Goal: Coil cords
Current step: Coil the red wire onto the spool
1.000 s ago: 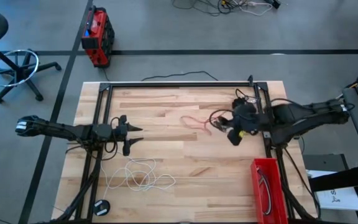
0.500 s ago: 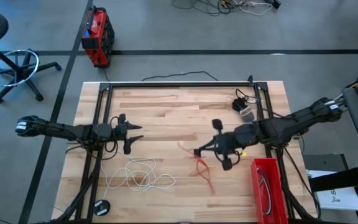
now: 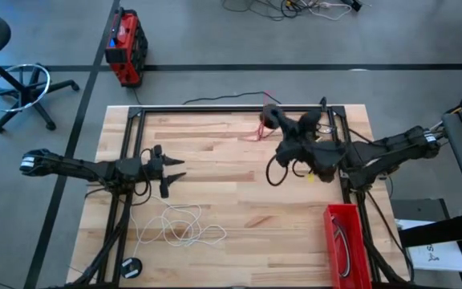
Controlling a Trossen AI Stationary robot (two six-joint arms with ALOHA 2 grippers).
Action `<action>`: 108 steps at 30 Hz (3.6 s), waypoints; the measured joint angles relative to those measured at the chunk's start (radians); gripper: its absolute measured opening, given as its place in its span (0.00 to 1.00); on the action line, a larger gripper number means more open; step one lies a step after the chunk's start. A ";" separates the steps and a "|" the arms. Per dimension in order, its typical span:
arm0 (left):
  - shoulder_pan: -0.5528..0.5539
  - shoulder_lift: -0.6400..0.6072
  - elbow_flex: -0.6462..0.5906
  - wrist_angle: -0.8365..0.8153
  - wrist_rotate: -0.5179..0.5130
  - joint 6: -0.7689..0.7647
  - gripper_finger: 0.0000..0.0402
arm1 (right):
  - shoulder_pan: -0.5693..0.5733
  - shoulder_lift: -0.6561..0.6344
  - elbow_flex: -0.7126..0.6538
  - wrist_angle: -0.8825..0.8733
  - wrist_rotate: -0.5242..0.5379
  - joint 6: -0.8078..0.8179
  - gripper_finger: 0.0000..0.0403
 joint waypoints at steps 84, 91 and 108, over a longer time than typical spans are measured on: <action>-0.045 0.955 1.246 -0.119 0.030 0.096 0.50 | 0.009 0.210 0.488 -0.168 -0.287 -0.854 0.00; -0.044 0.923 1.251 -0.198 -0.021 0.086 0.50 | 0.009 0.204 0.488 -0.169 -0.254 -0.848 0.00; -0.038 1.021 1.204 0.064 0.026 0.090 0.47 | 0.009 0.217 0.482 -0.168 -0.304 -0.790 0.00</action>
